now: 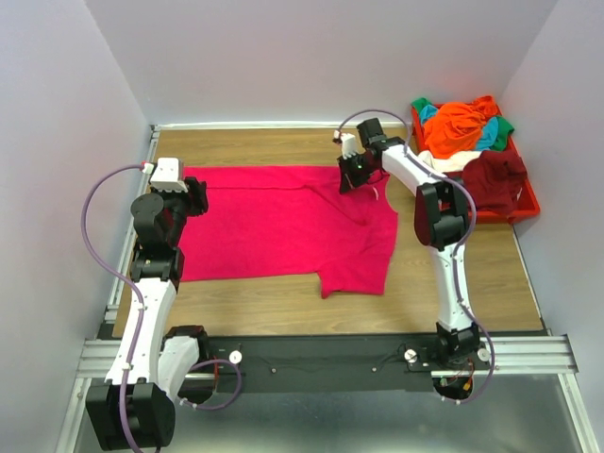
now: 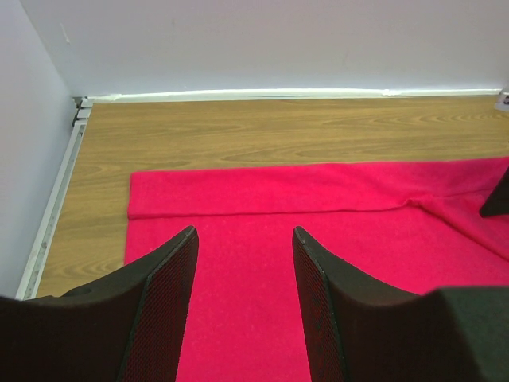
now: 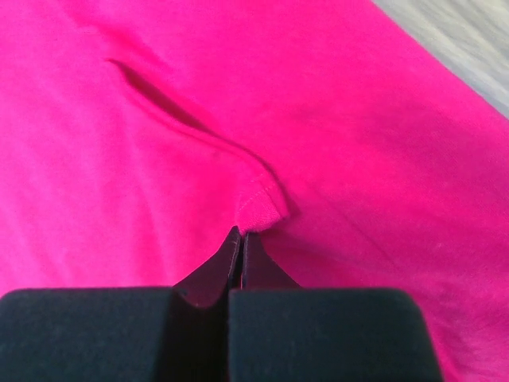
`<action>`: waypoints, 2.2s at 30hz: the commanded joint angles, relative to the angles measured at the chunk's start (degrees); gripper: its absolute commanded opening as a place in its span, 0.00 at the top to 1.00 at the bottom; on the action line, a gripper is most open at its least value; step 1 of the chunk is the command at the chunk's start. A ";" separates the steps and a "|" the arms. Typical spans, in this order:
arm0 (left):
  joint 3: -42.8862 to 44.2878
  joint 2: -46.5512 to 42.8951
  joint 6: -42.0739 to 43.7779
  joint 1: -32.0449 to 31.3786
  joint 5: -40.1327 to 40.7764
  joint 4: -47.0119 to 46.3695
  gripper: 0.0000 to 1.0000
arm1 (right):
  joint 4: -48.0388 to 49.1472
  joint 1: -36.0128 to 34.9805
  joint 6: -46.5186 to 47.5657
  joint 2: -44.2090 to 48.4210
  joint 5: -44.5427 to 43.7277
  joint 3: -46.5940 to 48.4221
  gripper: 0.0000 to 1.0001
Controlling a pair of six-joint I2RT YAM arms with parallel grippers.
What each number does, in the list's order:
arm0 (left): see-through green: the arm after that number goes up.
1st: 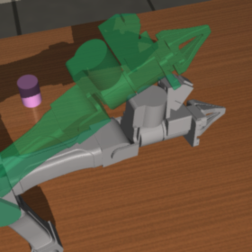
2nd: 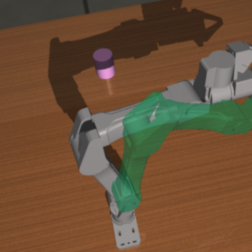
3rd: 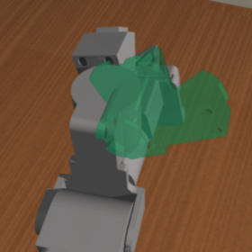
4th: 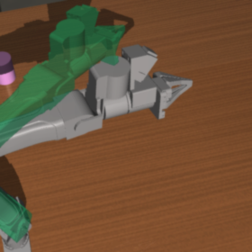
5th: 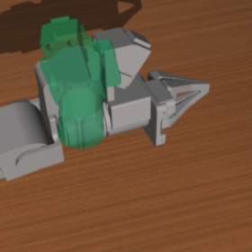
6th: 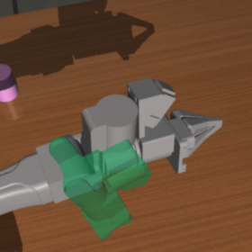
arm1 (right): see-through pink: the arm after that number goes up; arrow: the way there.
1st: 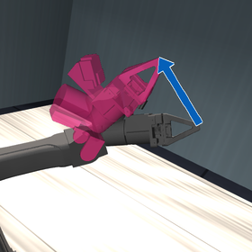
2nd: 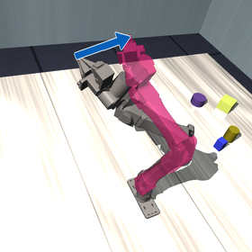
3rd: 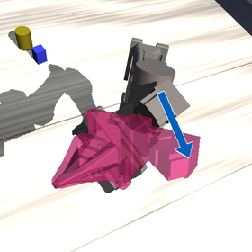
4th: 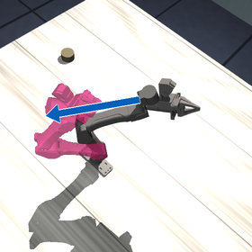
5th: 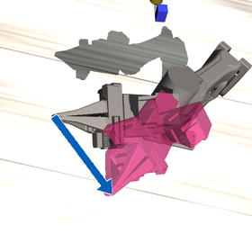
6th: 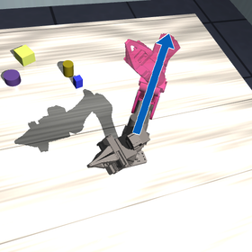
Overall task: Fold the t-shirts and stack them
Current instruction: Fold the tshirt
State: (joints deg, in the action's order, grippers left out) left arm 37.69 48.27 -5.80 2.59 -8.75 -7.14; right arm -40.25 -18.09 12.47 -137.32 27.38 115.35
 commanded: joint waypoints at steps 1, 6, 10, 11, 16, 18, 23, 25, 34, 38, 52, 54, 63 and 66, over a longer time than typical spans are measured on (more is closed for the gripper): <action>-0.08 -0.20 0.18 -0.22 -0.04 -0.25 0.41 | -1.68 -5.19 1.42 4.86 -0.13 -1.08 1.00; -0.16 -0.46 0.27 -0.22 0.23 -0.16 0.41 | -1.68 -12.39 2.20 6.45 0.84 -5.04 0.87; -0.25 -0.72 0.27 -0.22 0.40 -0.07 0.41 | -2.11 -16.01 4.66 6.97 0.66 -7.33 0.69; -0.25 -0.72 0.27 -0.22 0.49 0.02 0.41 | -2.20 -16.19 4.93 7.24 0.84 -7.42 0.58; -0.25 -0.90 0.35 -0.22 0.49 -0.07 0.41 | -2.64 -15.76 6.34 10.40 -4.95 -5.49 0.10; -0.25 -0.99 0.35 -0.13 0.58 -0.07 0.41 | -2.55 -14.62 6.43 11.72 -6.98 -4.53 0.00; -0.25 -1.16 0.27 -0.22 0.67 -0.07 0.41 | -2.20 -7.24 3.62 11.20 -10.14 -1.27 0.00; -0.25 -1.16 0.27 -0.22 0.67 -0.16 0.41 | -2.03 -3.02 1.95 9.36 -10.32 -0.39 0.00; -0.16 -0.72 0.27 -0.22 0.14 -0.33 0.41 | -1.50 6.57 -1.92 1.53 -14.54 2.07 0.00; -0.08 -0.55 0.27 -0.22 -0.12 -0.34 0.41 | -1.50 7.27 -2.19 -0.84 -15.95 3.12 0.00; -0.16 -0.72 0.09 -0.22 -0.21 -0.51 0.41 | -1.32 8.42 -0.96 -5.49 -19.02 6.63 0.57; -0.16 -0.55 0.09 -0.22 -0.30 -0.60 0.41 | -1.23 8.33 0.01 -7.69 -21.82 9.70 0.59; 0.01 1.65 0.27 -0.22 -0.39 -0.42 0.41 | 3.76 8.42 3.79 -19.39 -36.32 28.35 0.60; -0.16 2.53 -0.70 -0.22 0.31 -0.86 0.27 | 8.34 8.51 4.76 -18.96 -37.49 29.05 0.49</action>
State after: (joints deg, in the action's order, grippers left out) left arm 37.69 50.04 -5.82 2.59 -8.78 -7.20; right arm -36.42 -10.04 14.48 -153.69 -2.50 143.00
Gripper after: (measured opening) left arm 0.636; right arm 0.456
